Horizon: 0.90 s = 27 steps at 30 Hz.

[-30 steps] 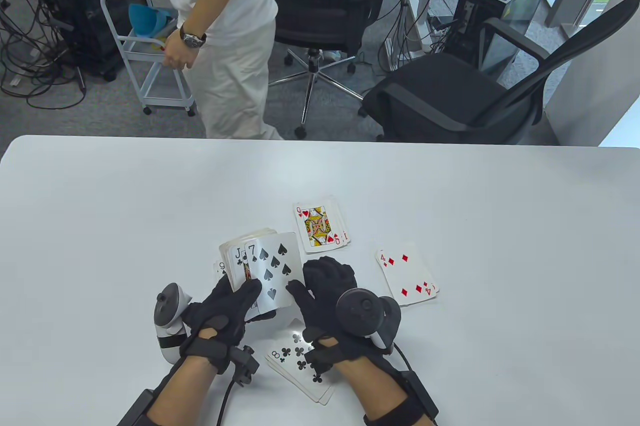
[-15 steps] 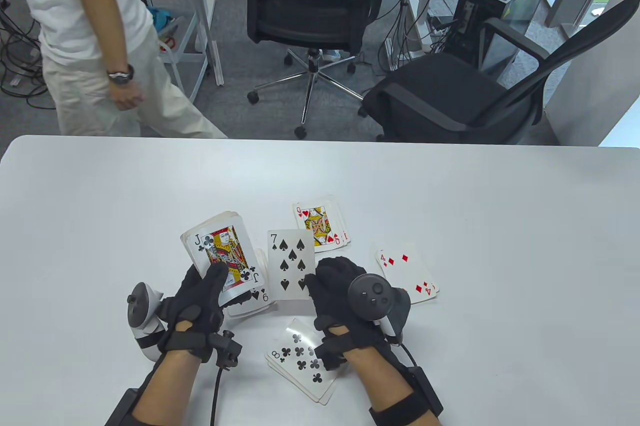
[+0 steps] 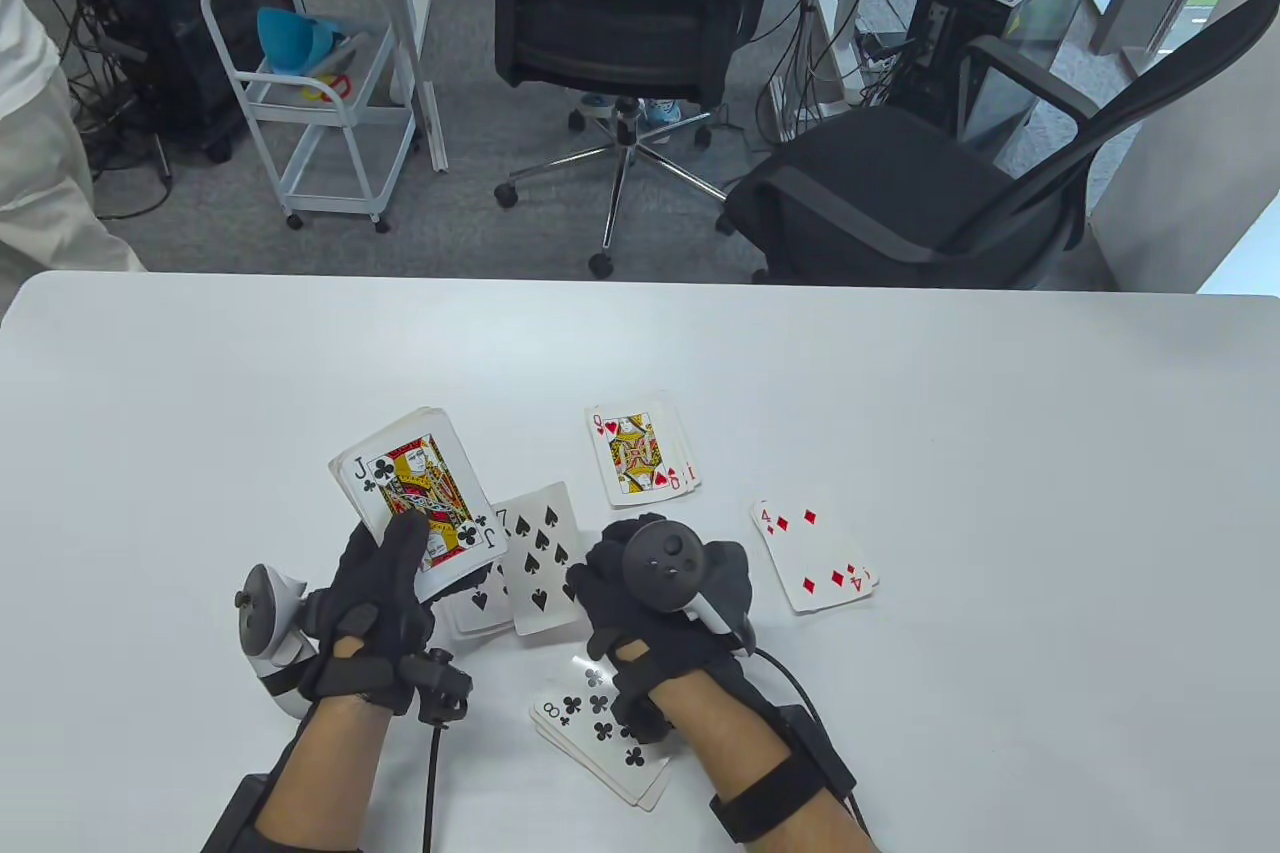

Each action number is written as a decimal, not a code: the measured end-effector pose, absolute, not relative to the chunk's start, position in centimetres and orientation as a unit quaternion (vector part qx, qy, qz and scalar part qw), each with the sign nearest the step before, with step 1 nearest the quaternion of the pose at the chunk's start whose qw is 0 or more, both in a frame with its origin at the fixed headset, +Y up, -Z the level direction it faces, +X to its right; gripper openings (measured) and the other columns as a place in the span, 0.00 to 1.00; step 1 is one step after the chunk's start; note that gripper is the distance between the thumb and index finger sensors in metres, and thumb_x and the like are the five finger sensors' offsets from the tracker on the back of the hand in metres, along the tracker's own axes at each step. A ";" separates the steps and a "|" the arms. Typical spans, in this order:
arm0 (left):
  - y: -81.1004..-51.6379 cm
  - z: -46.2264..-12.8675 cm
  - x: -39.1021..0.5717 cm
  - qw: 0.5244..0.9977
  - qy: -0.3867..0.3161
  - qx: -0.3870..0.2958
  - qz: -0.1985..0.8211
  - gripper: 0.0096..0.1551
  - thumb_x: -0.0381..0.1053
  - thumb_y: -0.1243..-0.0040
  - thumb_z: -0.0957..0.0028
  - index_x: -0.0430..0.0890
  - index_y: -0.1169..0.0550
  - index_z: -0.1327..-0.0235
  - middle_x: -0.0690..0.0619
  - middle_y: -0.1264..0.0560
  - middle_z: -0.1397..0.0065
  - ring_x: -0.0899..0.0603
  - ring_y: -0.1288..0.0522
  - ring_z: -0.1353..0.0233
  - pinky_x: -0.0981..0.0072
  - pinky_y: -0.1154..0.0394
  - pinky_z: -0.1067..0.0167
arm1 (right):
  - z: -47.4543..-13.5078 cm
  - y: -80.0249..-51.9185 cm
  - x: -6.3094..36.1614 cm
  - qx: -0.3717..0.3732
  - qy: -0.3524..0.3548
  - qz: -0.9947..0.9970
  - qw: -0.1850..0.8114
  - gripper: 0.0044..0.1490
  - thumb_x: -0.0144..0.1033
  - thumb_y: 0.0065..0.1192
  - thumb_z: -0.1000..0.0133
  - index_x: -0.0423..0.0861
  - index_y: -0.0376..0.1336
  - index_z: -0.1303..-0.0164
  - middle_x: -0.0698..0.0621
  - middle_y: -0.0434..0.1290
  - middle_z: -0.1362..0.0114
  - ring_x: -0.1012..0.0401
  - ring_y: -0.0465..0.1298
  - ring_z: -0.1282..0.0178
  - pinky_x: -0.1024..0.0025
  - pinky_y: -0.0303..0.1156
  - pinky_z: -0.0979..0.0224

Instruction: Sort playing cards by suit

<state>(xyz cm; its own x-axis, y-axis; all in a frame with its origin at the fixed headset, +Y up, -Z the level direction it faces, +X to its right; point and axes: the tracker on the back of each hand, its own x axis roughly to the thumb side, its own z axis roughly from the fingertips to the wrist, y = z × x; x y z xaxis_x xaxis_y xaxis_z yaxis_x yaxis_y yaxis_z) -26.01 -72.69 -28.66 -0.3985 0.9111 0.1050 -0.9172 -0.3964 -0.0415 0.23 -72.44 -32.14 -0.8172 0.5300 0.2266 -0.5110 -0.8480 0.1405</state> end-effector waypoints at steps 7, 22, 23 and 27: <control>-72.5 -28.5 -26.7 0.536 -0.040 0.049 0.842 0.34 0.60 0.38 0.42 0.49 0.33 0.27 0.50 0.24 0.29 0.40 0.18 0.35 0.55 0.14 0.48 | -34.4 -72.4 -4.9 0.135 0.100 0.958 0.232 0.23 0.42 0.70 0.40 0.37 0.72 0.46 0.36 0.60 0.23 0.35 0.49 0.18 0.26 0.39 0.26; -72.5 -28.4 -26.7 0.537 -0.042 0.046 0.841 0.34 0.60 0.38 0.42 0.48 0.33 0.27 0.51 0.24 0.29 0.41 0.17 0.36 0.55 0.14 0.48 | -33.5 -72.3 -3.9 0.122 0.027 0.981 0.145 0.24 0.49 0.68 0.41 0.41 0.71 0.50 0.37 0.62 0.24 0.35 0.51 0.19 0.27 0.41 0.26; -72.6 -28.4 -26.5 0.538 -0.042 0.044 0.840 0.34 0.60 0.38 0.43 0.48 0.33 0.27 0.50 0.24 0.29 0.41 0.18 0.35 0.55 0.14 0.48 | -33.2 -72.0 -3.1 0.121 0.020 0.979 0.161 0.24 0.50 0.67 0.40 0.41 0.71 0.50 0.37 0.62 0.24 0.35 0.51 0.19 0.27 0.41 0.26; -73.1 -28.4 -25.4 0.553 -0.044 0.023 0.832 0.34 0.60 0.38 0.42 0.48 0.33 0.27 0.50 0.24 0.29 0.40 0.18 0.36 0.55 0.14 0.47 | -30.8 -71.0 1.1 0.129 -0.032 0.953 0.272 0.24 0.49 0.65 0.40 0.41 0.72 0.50 0.36 0.63 0.24 0.34 0.51 0.19 0.26 0.41 0.26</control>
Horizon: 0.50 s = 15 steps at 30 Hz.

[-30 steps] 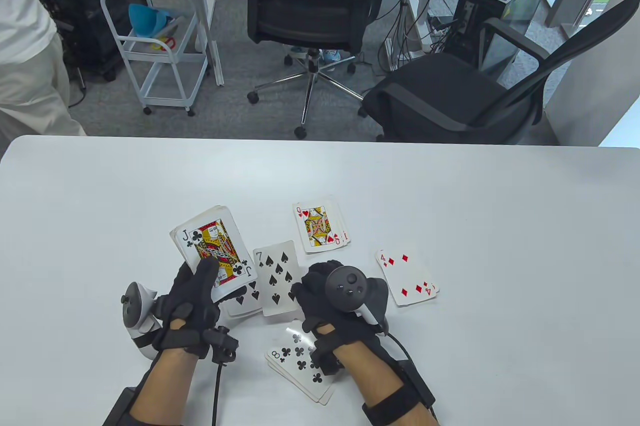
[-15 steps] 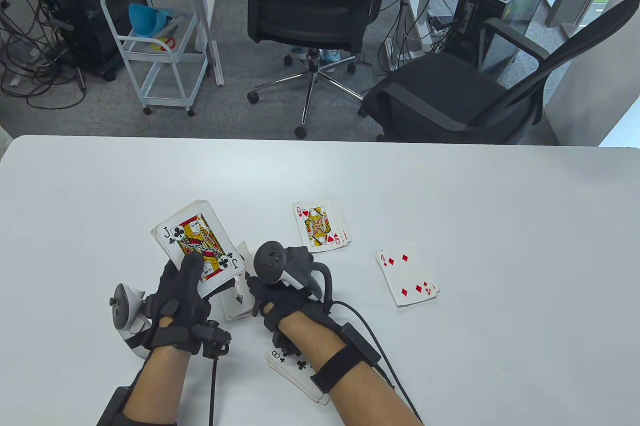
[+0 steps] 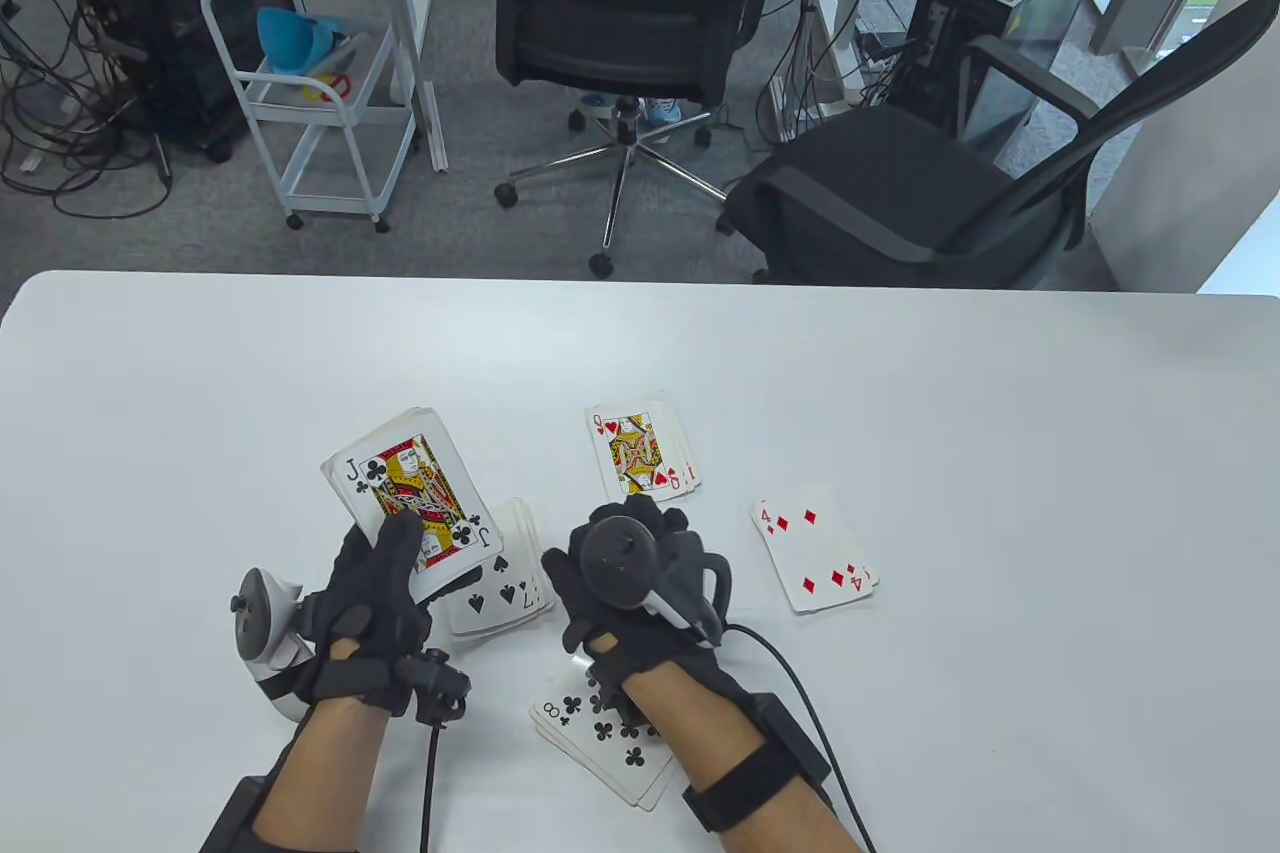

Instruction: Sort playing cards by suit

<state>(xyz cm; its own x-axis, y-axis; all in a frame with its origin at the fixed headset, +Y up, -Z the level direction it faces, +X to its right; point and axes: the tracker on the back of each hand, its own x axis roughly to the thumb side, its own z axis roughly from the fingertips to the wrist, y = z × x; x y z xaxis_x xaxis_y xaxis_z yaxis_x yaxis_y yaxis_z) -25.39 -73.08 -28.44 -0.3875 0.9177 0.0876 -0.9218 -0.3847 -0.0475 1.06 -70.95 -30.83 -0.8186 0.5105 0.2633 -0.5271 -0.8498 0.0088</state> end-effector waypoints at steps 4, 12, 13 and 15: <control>-73.8 -28.5 -24.1 0.573 -0.045 0.002 0.818 0.34 0.60 0.38 0.42 0.48 0.33 0.27 0.50 0.24 0.29 0.40 0.18 0.35 0.55 0.14 0.48 | -29.9 -70.0 3.0 0.142 -0.072 0.932 0.326 0.27 0.52 0.62 0.39 0.40 0.71 0.47 0.36 0.62 0.23 0.34 0.51 0.19 0.26 0.40 0.27; -75.3 -28.0 -22.3 0.620 -0.044 -0.054 0.781 0.33 0.60 0.37 0.43 0.51 0.32 0.27 0.51 0.23 0.29 0.40 0.17 0.36 0.54 0.14 0.49 | -29.1 -70.2 4.2 0.151 -0.143 0.896 0.393 0.29 0.53 0.61 0.40 0.41 0.70 0.44 0.37 0.62 0.24 0.35 0.52 0.19 0.26 0.42 0.27; -75.4 -28.0 -22.1 0.622 -0.045 -0.059 0.779 0.33 0.60 0.38 0.42 0.51 0.32 0.27 0.51 0.24 0.29 0.40 0.18 0.36 0.54 0.14 0.49 | -29.0 -70.3 4.1 0.151 -0.143 0.896 0.393 0.29 0.53 0.61 0.40 0.41 0.70 0.43 0.37 0.62 0.23 0.35 0.52 0.19 0.26 0.42 0.27; -75.5 -27.9 -21.8 0.630 -0.047 -0.065 0.772 0.33 0.60 0.37 0.43 0.51 0.32 0.27 0.50 0.23 0.29 0.40 0.18 0.36 0.54 0.14 0.49 | -28.9 -70.6 3.8 0.155 -0.138 0.895 0.394 0.30 0.53 0.61 0.40 0.41 0.69 0.42 0.37 0.62 0.23 0.35 0.52 0.19 0.26 0.42 0.27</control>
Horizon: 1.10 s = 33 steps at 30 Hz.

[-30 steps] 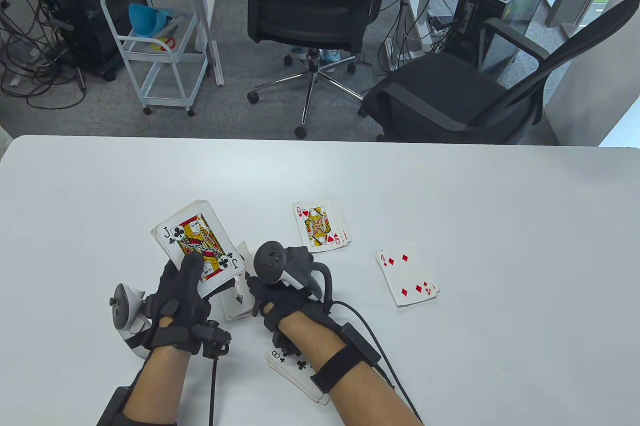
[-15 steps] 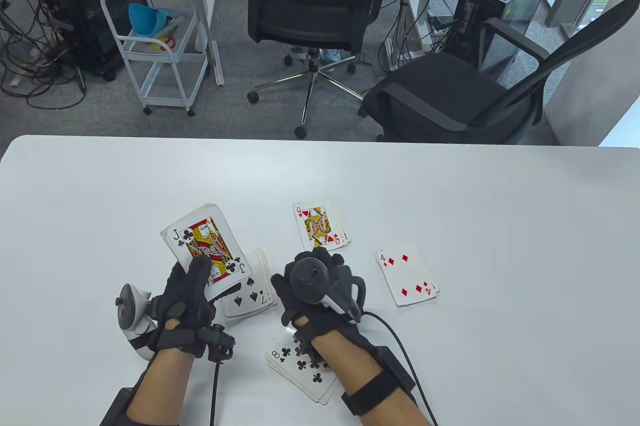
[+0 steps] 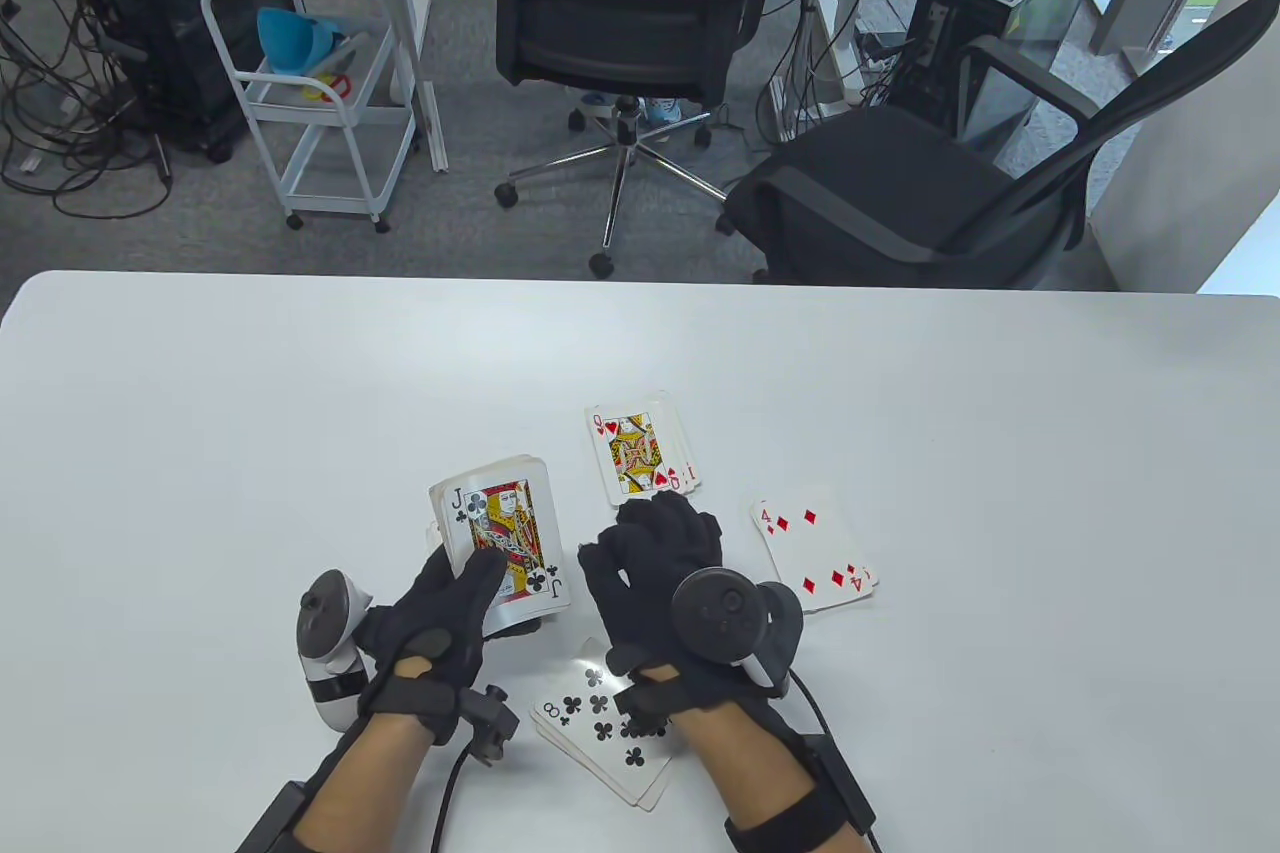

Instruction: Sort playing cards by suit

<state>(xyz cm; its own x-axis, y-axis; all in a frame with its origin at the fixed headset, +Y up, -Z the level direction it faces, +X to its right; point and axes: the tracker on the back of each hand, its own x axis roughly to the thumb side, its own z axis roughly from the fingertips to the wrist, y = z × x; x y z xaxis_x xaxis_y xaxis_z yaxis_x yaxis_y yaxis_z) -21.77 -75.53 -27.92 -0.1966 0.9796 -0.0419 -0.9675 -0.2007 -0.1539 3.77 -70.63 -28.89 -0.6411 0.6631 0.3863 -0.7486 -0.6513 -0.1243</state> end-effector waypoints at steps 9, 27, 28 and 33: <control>-75.9 -27.7 -20.6 0.666 -0.064 -0.101 0.736 0.33 0.57 0.33 0.44 0.51 0.32 0.27 0.51 0.23 0.29 0.40 0.17 0.36 0.55 0.13 0.49 | -28.8 -71.5 3.1 0.148 -0.119 0.892 0.411 0.38 0.58 0.62 0.41 0.41 0.62 0.34 0.36 0.58 0.22 0.35 0.51 0.19 0.27 0.42 0.27; -76.7 -27.9 -20.4 0.643 -0.062 -0.124 0.753 0.35 0.61 0.36 0.43 0.49 0.32 0.27 0.49 0.23 0.29 0.39 0.17 0.36 0.55 0.13 0.49 | -28.8 -71.4 4.0 0.121 -0.150 0.863 0.466 0.23 0.42 0.64 0.41 0.41 0.71 0.43 0.39 0.65 0.26 0.37 0.58 0.21 0.29 0.49 0.26; -76.6 -27.9 -20.4 0.640 -0.063 -0.124 0.755 0.35 0.62 0.36 0.43 0.50 0.32 0.27 0.49 0.23 0.30 0.39 0.17 0.36 0.55 0.13 0.49 | -28.8 -71.4 4.0 0.116 -0.154 0.864 0.466 0.24 0.42 0.65 0.41 0.41 0.71 0.42 0.39 0.64 0.25 0.37 0.57 0.21 0.29 0.49 0.26; -76.8 -27.9 -20.7 0.604 -0.053 -0.126 0.785 0.34 0.64 0.37 0.43 0.50 0.31 0.27 0.49 0.23 0.29 0.39 0.17 0.36 0.55 0.13 0.49 | -29.0 -71.3 4.6 0.103 -0.162 0.858 0.476 0.24 0.41 0.65 0.41 0.43 0.69 0.39 0.39 0.64 0.25 0.37 0.57 0.21 0.29 0.49 0.26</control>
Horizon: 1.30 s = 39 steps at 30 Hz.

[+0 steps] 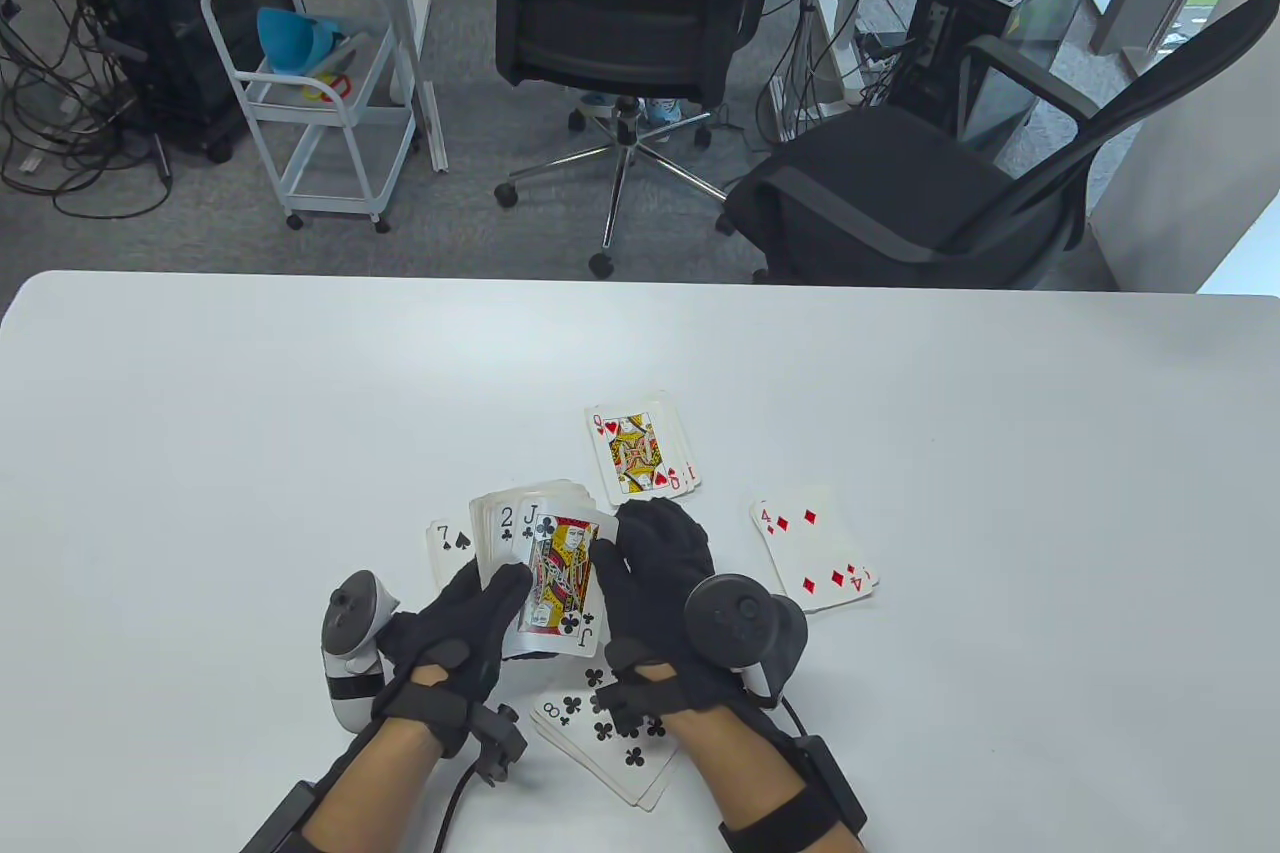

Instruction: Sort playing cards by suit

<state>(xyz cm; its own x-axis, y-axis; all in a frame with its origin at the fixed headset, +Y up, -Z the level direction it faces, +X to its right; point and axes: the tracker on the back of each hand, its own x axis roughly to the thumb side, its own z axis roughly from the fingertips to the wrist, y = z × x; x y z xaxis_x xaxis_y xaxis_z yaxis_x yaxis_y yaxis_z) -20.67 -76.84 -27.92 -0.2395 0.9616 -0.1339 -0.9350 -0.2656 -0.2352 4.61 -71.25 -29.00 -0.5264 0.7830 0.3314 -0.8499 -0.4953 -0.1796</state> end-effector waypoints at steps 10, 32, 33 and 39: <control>-74.4 -28.3 -25.2 0.599 -0.014 0.055 0.799 0.34 0.62 0.38 0.43 0.49 0.31 0.28 0.49 0.23 0.30 0.40 0.17 0.37 0.55 0.13 0.50 | -30.5 -70.1 6.7 0.100 -0.073 0.870 0.477 0.23 0.41 0.63 0.39 0.44 0.69 0.38 0.36 0.59 0.21 0.35 0.51 0.19 0.27 0.44 0.26; -74.5 -28.4 -24.6 0.586 -0.030 0.010 0.809 0.34 0.62 0.40 0.43 0.49 0.32 0.27 0.49 0.24 0.30 0.39 0.17 0.37 0.55 0.13 0.49 | -30.3 -72.3 2.3 0.154 0.098 0.957 0.224 0.31 0.49 0.64 0.38 0.41 0.64 0.33 0.34 0.52 0.17 0.34 0.43 0.17 0.27 0.40 0.26; -74.5 -28.4 -24.2 0.591 -0.033 -0.006 0.806 0.34 0.61 0.42 0.42 0.50 0.34 0.26 0.49 0.25 0.29 0.39 0.18 0.35 0.54 0.13 0.48 | -30.3 -72.1 2.5 0.149 0.079 0.953 0.250 0.32 0.51 0.63 0.38 0.41 0.64 0.33 0.34 0.53 0.18 0.34 0.44 0.17 0.27 0.40 0.26; -75.5 -28.3 -21.3 0.633 -0.069 -0.106 0.764 0.33 0.62 0.43 0.42 0.55 0.35 0.24 0.49 0.27 0.26 0.38 0.21 0.32 0.51 0.13 0.50 | -29.9 -71.2 4.3 0.140 -0.032 0.893 0.427 0.34 0.54 0.59 0.38 0.42 0.63 0.31 0.35 0.55 0.19 0.34 0.47 0.18 0.27 0.42 0.26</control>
<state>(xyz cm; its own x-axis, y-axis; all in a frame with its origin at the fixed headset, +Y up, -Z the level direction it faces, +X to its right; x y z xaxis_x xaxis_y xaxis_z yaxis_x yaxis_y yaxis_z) -21.33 -75.48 -28.28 -0.1765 0.9814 -0.0752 -0.9522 -0.1896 -0.2396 4.30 -71.20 -29.93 -0.5961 0.7532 0.2780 -0.7713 -0.6334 0.0621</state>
